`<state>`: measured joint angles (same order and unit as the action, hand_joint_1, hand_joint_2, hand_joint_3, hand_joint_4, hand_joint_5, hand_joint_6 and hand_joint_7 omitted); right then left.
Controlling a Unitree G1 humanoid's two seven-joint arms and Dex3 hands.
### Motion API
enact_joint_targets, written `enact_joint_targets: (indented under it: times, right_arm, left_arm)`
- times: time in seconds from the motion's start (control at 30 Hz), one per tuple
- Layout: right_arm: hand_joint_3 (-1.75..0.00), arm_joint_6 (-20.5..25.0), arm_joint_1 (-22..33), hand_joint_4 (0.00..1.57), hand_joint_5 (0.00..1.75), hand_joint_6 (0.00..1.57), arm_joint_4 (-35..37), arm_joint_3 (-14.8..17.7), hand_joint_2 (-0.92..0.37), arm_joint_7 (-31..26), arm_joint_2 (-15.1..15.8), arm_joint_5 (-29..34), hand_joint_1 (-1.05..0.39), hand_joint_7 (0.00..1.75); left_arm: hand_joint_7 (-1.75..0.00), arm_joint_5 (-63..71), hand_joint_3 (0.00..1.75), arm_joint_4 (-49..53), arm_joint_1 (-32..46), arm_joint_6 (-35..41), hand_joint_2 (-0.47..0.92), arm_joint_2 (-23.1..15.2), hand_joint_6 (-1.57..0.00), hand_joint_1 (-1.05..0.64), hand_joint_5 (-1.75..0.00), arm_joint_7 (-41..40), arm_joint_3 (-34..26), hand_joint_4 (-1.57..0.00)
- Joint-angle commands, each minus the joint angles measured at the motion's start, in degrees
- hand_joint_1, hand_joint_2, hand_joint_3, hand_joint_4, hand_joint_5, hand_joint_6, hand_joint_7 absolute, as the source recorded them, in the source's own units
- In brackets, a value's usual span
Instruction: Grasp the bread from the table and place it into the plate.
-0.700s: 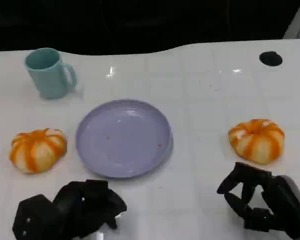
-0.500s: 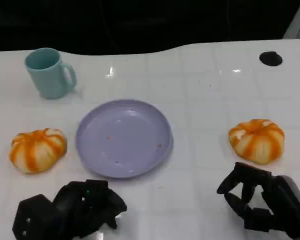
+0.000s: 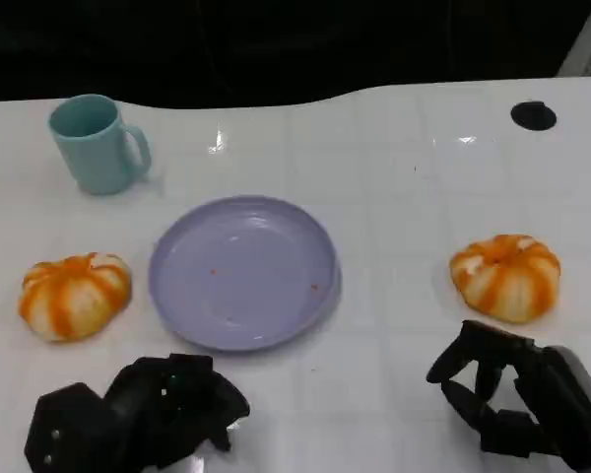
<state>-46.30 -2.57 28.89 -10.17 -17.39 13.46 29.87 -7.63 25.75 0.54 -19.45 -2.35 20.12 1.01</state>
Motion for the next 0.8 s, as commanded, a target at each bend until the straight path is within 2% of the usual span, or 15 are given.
enact_joint_targets:
  times: [0.03,0.27,0.4,0.6,0.7,0.8]
  right_arm:
    - [-0.81,-0.1,0.1,0.73,1.75,0.66,0.0,0.1,-0.65,0.1,0.7,-0.7,-0.33,1.37]
    - [-0.81,-0.2,0.0,0.73,1.75,0.66,0.3,0.1,-0.65,0.1,0.7,-0.9,-0.33,1.36]
    - [-0.75,-0.6,-0.3,0.7,1.74,0.69,0.5,0.4,-0.66,-0.4,0.6,-0.9,-0.32,1.27]
    - [-0.63,-1.4,-0.8,0.68,1.61,0.79,0.8,1.0,-0.73,-2.1,0.6,-0.7,-0.33,0.96]
    - [-0.56,-1.5,-1.4,0.7,1.36,0.83,0.7,1.4,-0.75,-4.1,0.6,0.4,-0.33,0.75]
    - [-0.39,-0.3,-1.5,0.67,1.18,0.84,-0.7,1.6,-0.83,-4.4,0.9,0.8,-0.33,0.48]
  left_arm:
    - [-0.79,0.4,0.0,0.2,0.1,0.4,0.86,-0.7,-1.28,-1.05,-1.51,-0.3,-0.4,-0.87]
    - [-0.78,0.3,0.0,0.5,-0.1,0.2,0.86,-0.7,-1.28,-1.05,-1.51,-0.2,-0.5,-0.87]
    - [-0.78,0.3,0.0,0.4,-0.1,0.3,0.86,-0.7,-1.28,-1.05,-1.51,-0.2,-0.5,-0.87]
    - [-0.78,0.1,0.0,0.5,-0.2,0.5,0.86,-0.6,-1.28,-1.05,-1.51,-0.2,-0.6,-0.88]
    - [-0.78,0.3,0.0,1.0,-0.4,0.0,0.86,-0.7,-1.28,-1.05,-1.51,-0.2,-0.6,-0.87]
    - [-0.78,0.3,0.0,1.2,-0.6,0.0,0.86,-0.7,-1.28,-1.05,-1.52,-0.2,-0.6,-0.87]
